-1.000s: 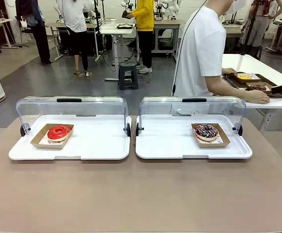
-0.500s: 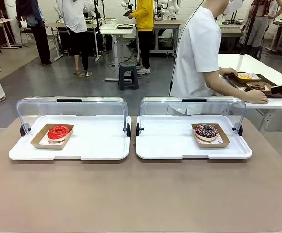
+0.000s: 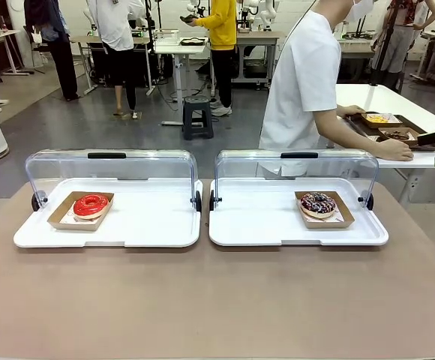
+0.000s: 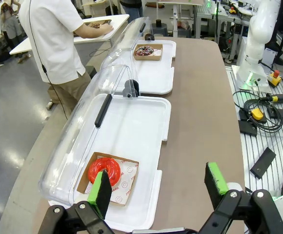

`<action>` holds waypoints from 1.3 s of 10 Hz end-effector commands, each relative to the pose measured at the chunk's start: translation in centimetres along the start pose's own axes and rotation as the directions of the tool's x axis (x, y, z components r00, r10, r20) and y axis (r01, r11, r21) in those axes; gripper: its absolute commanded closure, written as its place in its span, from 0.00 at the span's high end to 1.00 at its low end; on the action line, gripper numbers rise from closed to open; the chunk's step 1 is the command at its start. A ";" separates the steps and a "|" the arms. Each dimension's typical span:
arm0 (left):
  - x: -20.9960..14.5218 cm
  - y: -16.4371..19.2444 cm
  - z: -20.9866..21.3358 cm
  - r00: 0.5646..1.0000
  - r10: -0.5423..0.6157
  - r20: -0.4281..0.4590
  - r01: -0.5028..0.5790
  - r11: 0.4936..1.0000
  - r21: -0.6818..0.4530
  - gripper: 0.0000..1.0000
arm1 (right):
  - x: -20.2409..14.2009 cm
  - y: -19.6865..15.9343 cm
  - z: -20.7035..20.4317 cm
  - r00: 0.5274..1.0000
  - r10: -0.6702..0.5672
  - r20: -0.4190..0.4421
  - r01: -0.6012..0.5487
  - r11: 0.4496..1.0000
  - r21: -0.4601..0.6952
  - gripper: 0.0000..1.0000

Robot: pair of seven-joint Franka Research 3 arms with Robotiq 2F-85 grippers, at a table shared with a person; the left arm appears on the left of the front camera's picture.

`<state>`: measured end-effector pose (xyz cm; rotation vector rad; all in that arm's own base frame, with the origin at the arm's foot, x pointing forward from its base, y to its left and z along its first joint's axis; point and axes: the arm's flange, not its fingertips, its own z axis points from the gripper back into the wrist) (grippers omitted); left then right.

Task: Provide the desired donut to the person.
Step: Place the picked Paper togo box onto the Handle tray extended by the person.

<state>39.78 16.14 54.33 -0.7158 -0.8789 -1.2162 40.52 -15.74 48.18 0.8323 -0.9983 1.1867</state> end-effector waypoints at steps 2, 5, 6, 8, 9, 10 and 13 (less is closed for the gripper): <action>0.0 -0.2 0.1 1.000 -0.003 -0.012 0.003 1.000 -0.004 1.00 | 0.1 0.2 0.1 1.000 0.003 0.012 -0.003 1.000 0.005 1.00; 0.0 -0.2 0.1 1.000 -0.003 -0.012 0.003 1.000 -0.004 1.00 | 0.1 0.2 0.1 1.000 0.003 0.012 -0.003 1.000 0.005 1.00; 0.0 -0.2 0.1 1.000 -0.003 -0.012 0.003 1.000 -0.004 1.00 | 0.1 0.2 0.1 1.000 0.003 0.012 -0.003 1.000 0.005 1.00; 0.0 -0.2 0.1 1.000 -0.003 -0.012 0.003 1.000 -0.004 1.00 | 0.1 0.2 0.1 1.000 0.003 0.012 -0.003 1.000 0.005 1.00; 0.0 -0.2 0.1 1.000 -0.003 -0.012 0.003 1.000 -0.004 1.00 | 0.1 0.2 0.1 1.000 0.003 0.012 -0.003 1.000 0.005 1.00; 0.0 -0.2 0.1 1.000 -0.003 -0.012 0.003 1.000 -0.004 1.00 | 0.1 0.2 0.1 1.000 0.003 0.012 -0.003 1.000 0.005 1.00; 0.0 -0.2 0.1 1.000 -0.003 -0.012 0.003 1.000 -0.004 1.00 | 0.1 0.2 0.1 1.000 0.003 0.012 -0.003 1.000 0.005 1.00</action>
